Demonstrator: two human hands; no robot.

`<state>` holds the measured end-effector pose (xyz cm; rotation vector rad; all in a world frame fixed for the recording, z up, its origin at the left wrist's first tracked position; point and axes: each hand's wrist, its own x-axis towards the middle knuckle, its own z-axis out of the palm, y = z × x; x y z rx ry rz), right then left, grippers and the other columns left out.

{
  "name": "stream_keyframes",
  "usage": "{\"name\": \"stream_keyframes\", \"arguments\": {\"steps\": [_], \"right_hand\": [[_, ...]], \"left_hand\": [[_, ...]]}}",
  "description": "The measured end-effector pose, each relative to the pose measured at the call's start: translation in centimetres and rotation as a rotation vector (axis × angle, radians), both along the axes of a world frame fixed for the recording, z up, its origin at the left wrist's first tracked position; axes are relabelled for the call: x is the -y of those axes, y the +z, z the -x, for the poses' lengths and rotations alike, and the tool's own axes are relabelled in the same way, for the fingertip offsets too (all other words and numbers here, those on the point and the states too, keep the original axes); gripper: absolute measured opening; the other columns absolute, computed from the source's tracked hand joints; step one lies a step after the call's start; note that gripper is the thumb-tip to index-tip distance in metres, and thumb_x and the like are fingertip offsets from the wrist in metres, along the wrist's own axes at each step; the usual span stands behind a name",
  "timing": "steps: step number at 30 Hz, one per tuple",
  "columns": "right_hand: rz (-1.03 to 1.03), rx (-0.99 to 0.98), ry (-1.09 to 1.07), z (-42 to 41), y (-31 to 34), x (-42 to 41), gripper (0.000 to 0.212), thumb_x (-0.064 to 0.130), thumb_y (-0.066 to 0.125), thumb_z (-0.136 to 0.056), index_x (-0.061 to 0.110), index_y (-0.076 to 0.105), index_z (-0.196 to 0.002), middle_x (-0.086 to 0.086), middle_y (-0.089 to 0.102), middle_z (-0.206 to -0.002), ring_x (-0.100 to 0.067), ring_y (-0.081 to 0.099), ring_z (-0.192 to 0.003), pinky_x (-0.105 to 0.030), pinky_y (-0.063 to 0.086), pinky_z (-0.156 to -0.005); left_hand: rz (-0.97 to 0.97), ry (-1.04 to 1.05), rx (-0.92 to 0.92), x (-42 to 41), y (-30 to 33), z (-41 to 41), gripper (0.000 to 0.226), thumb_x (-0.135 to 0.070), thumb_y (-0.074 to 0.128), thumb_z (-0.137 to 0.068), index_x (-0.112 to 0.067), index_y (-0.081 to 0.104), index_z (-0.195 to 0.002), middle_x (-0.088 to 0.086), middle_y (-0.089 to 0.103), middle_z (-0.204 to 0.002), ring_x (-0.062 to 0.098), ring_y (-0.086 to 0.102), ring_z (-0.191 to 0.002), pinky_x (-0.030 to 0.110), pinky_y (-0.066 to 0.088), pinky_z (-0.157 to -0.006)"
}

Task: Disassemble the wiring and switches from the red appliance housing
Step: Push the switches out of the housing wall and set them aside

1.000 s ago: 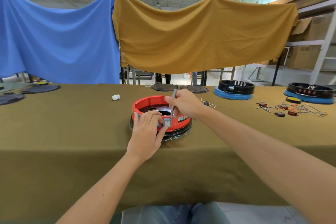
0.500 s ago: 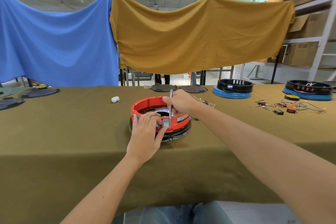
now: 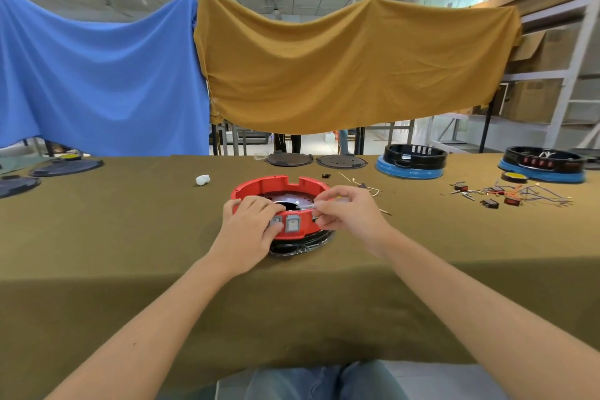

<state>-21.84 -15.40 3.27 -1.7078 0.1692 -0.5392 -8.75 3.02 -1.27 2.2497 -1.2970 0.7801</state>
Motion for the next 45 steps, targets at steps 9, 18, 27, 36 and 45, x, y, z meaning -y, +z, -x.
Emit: {"name": "stream_keyframes", "arguments": {"steps": [9,18,27,36,45], "right_hand": [[0.018,-0.074,-0.124,1.2,-4.1,-1.7,0.005,0.020,0.062,-0.097,0.019,0.064,-0.102,0.015,0.059,-0.063,0.003,0.050,-0.052,-0.014,0.036,-0.050],[0.034,-0.114,-0.178,-0.3,-5.9,-4.1,0.006,0.018,0.055,-0.093,0.022,0.059,-0.096,0.004,0.057,-0.079,-0.009,0.047,-0.063,-0.024,0.034,-0.053],[0.073,-0.045,-0.284,-1.3,-6.4,-6.1,0.008,0.016,0.051,-0.099,0.020,0.052,-0.092,0.005,0.059,-0.081,-0.004,0.052,-0.064,-0.008,0.036,-0.043],[0.041,-0.086,-0.313,-1.8,-6.2,-6.9,0.007,0.017,0.045,-0.102,0.018,0.049,-0.097,0.000,0.061,-0.090,-0.009,0.055,-0.073,-0.020,0.039,-0.055],[-0.030,-0.136,-0.380,-3.3,-4.6,-8.8,0.004,0.021,0.039,-0.105,0.017,0.039,-0.106,0.004,0.052,-0.091,-0.010,0.054,-0.080,-0.020,0.039,-0.053]], "left_hand": [[-0.378,0.101,-0.016,1.9,5.0,0.3,0.031,-0.045,0.038,-0.102,-0.030,0.059,-0.119,-0.006,0.058,-0.101,0.015,0.057,-0.088,0.028,0.038,-0.059],[-0.258,0.032,-0.421,2.5,4.9,-0.3,0.033,-0.045,0.048,-0.099,-0.018,0.061,-0.114,-0.006,0.064,-0.100,0.014,0.060,-0.092,0.031,0.049,-0.077],[-0.257,-0.072,-0.650,2.5,5.6,-0.8,0.035,-0.045,0.052,-0.099,-0.018,0.066,-0.116,-0.003,0.066,-0.115,0.015,0.061,-0.106,0.031,0.047,-0.089],[-0.263,-0.073,-0.676,2.4,5.7,-0.6,0.038,-0.044,0.051,-0.099,-0.013,0.068,-0.111,0.013,0.067,-0.117,0.026,0.062,-0.101,0.045,0.048,-0.095],[-0.236,-0.084,-0.714,2.3,5.6,-1.0,0.035,-0.045,0.054,-0.098,-0.017,0.071,-0.110,-0.009,0.068,-0.104,0.010,0.061,-0.094,0.021,0.042,-0.076]]}}
